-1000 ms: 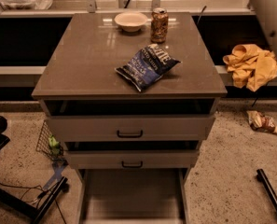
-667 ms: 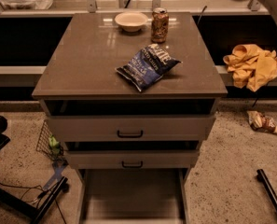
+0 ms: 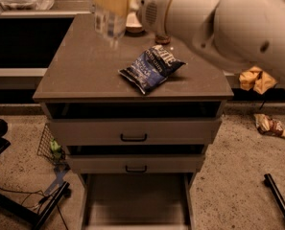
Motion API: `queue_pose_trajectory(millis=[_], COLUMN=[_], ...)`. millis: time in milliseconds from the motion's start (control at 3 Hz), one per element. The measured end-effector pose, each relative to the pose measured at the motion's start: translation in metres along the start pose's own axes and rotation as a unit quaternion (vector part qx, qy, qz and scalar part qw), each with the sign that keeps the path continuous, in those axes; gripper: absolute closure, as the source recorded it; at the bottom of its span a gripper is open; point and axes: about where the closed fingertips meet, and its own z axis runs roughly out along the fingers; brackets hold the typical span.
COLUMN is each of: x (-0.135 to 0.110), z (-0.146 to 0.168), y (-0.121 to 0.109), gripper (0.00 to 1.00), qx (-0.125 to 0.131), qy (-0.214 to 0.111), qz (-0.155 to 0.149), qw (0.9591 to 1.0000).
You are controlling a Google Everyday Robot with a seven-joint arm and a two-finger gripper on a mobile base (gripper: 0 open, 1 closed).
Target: Place blue plastic bottle into bottom drawer
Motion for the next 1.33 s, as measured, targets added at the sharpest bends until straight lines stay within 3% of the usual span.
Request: queue_pose_trajectory(millis=[333,667,1333], x=[0.078,0.13,0.142], z=[-0.042,-0.081,-0.075], y=[0.013,0.006,0.007], gripper=[1.0,1.0,1.0], qx=[0.005,0.035,0.029], qy=[0.05,0.091,0.079], qz=[0.027,0.039,0.024], qw=[0.9984,0.9945,0.9962])
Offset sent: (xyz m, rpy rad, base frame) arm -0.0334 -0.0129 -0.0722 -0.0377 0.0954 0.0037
